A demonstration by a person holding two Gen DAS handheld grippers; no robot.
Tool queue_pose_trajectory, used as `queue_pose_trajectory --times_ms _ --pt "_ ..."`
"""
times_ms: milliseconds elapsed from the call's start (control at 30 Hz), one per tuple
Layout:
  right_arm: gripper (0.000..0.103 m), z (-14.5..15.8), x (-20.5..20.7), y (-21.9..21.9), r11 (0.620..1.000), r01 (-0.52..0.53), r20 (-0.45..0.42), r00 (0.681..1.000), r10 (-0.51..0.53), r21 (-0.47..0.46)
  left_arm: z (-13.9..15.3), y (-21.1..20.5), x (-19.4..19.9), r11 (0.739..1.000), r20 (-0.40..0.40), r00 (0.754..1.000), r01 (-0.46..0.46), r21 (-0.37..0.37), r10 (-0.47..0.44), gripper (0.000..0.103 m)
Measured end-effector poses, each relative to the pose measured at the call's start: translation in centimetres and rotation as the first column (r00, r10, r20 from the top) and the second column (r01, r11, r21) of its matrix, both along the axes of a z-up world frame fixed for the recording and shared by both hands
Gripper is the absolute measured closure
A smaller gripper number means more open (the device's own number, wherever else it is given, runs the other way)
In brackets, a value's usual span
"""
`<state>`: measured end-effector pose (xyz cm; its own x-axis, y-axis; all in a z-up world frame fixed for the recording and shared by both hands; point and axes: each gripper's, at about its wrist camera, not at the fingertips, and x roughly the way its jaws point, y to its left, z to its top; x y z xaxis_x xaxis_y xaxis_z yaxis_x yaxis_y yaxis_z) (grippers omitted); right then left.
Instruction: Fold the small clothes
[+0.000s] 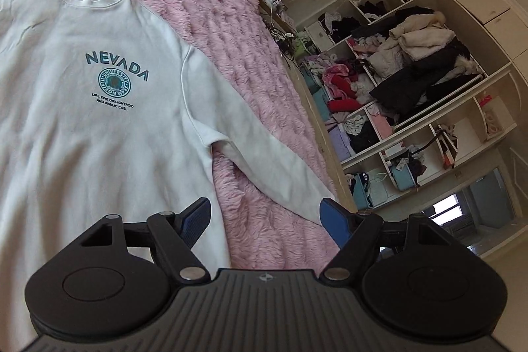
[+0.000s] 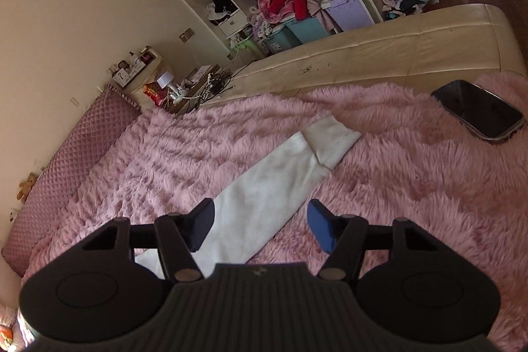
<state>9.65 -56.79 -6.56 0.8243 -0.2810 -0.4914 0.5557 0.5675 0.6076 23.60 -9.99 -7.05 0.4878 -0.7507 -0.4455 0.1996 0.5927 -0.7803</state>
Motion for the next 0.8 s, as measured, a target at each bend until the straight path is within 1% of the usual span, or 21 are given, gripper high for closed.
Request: queue_pose_trajectory --times_ms 33,100,133,200,267,300,400,467,533,567,600,633,667,700,733,800 --pt "0.043 -0.7 0.4 -1.3 1.000 0.019 0.017 1.000 -0.020 0.010 -0.4 -0.8 1.2 1.000 0.021 1.000 0.011 -0.011 -0.010 0.016" --pt "0.043 -2.4 1.4 -3.4 0.997 0.063 0.008 0.998 -0.064 0.048 -1.0 -1.9 3.0 1.000 0.024 0.999 0.024 -0.008 -0.024 0.016" --pt "0.043 -3.0 1.8 -4.2 0.995 0.065 0.019 0.998 -0.067 0.072 -1.5 -2.8 4.0 0.999 0.027 0.999 0.040 -0.025 -0.040 0.016" --pt "0.043 -4.8 2.7 -5.9 0.986 0.091 0.020 0.995 -0.095 0.142 -2.4 -3.9 5.2 0.998 0.012 0.999 0.044 -0.033 -0.044 0.016" --pt "0.043 -6.1 3.5 -7.1 0.976 0.131 0.001 0.991 -0.133 0.172 -3.4 -5.2 6.4 0.998 -0.006 0.998 0.054 -0.039 -0.054 0.016" --pt "0.043 -6.7 3.7 -7.6 0.972 0.143 0.006 0.989 -0.147 0.184 -4.0 -5.8 6.8 0.998 -0.021 0.998 0.055 -0.034 -0.055 0.016" --pt "0.043 -7.9 4.4 -8.7 0.965 0.170 0.036 0.983 -0.181 0.201 -5.1 -7.3 8.0 0.997 -0.028 0.997 0.074 -0.020 -0.075 0.015" --pt "0.043 -8.3 5.1 -9.2 0.965 0.176 0.048 0.981 -0.188 0.192 -5.7 -8.0 8.6 0.996 -0.031 0.996 0.086 -0.016 -0.086 0.015" --pt "0.046 -8.5 5.8 -9.7 0.965 0.183 0.063 0.978 -0.198 0.189 -6.6 -8.9 9.4 0.997 -0.044 0.996 0.079 -0.001 -0.079 0.015" --pt "0.050 -8.6 6.2 -10.1 0.964 0.186 0.070 0.977 -0.202 0.190 -7.1 -9.3 9.7 0.997 -0.072 0.995 0.072 0.025 -0.070 0.015" --pt "0.059 -8.7 6.7 -10.4 0.964 0.185 0.064 0.978 -0.200 0.191 -7.5 -9.5 9.9 0.997 -0.090 0.993 0.073 0.028 -0.071 0.015" --pt "0.066 -8.9 7.1 -10.7 0.964 0.187 0.054 0.978 -0.200 0.190 -7.9 -9.8 10.1 0.997 -0.097 0.992 0.079 0.017 -0.077 0.015" --pt "0.086 -9.1 7.3 -11.0 0.962 0.193 0.042 0.978 -0.205 0.193 -8.2 -10.0 10.2 0.996 -0.101 0.992 0.082 0.020 -0.079 0.015" --pt "0.101 -9.3 7.5 -11.2 0.960 0.193 0.031 0.979 -0.203 0.201 -8.3 -10.1 10.3 0.996 -0.102 0.991 0.084 0.026 -0.081 0.015" --pt "0.101 -9.5 7.6 -11.5 0.958 0.195 0.026 0.978 -0.205 0.210 -8.5 -10.3 10.4 0.995 -0.098 0.991 0.091 0.029 -0.087 0.015" --pt "0.101 -9.8 7.4 -11.5 0.955 0.198 0.047 0.976 -0.213 0.221 -8.7 -10.4 10.5 0.994 -0.090 0.991 0.099 0.039 -0.095 0.014"
